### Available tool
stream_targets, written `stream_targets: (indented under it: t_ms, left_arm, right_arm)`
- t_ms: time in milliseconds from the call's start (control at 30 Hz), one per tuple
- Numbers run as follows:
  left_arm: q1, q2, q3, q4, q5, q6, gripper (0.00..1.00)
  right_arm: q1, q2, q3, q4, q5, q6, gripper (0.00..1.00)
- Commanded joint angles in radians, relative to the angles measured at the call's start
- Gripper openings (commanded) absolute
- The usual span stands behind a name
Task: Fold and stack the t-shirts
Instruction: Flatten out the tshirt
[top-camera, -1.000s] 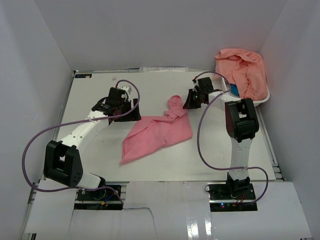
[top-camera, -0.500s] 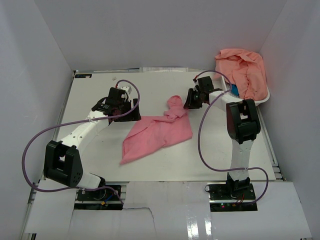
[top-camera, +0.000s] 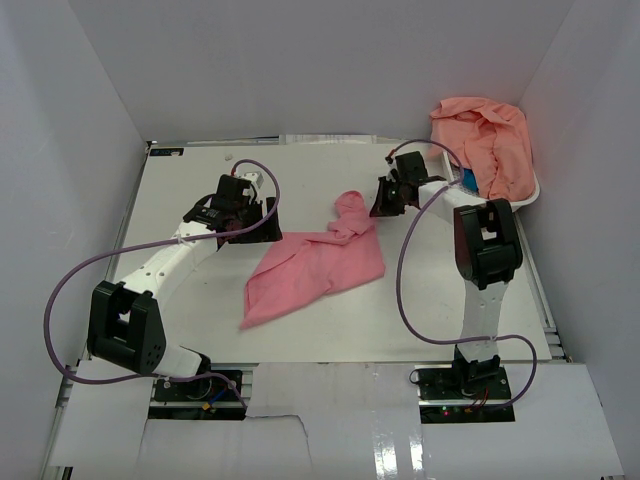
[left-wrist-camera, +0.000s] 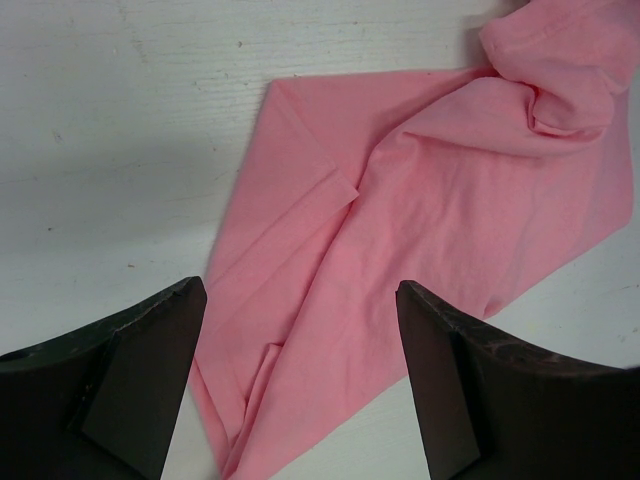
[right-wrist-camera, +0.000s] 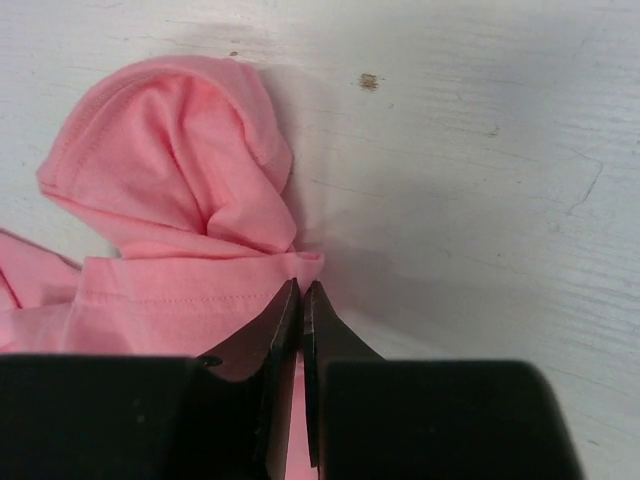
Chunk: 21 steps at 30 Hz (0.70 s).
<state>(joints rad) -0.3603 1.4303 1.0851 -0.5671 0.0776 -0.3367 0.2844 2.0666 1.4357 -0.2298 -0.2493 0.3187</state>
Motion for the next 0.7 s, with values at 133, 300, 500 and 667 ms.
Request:
stream_targets:
  t_ms: [133, 300, 500, 667]
  left_arm:
    - [-0.003, -0.045, -0.01, 0.013, -0.012, 0.007, 0.88]
    - [-0.005, -0.028, -0.007, 0.013, -0.03, 0.018, 0.88]
    - [-0.012, 0.001, 0.001, 0.012, -0.047, 0.025, 0.88]
    - [-0.133, 0.048, 0.016, 0.009, -0.162, 0.071, 0.88]
  right_arm:
    - [0.05, -0.242, 0.055, 0.001, 0.011, -0.072, 0.08]
    - [0.058, -0.422, 0.095, -0.054, 0.018, -0.087, 0.08]
    - [0.053, -0.569, 0.147, -0.129, 0.102, -0.125, 0.08]
    - [0.044, -0.632, 0.195, -0.19, 0.151, -0.145, 0.08]
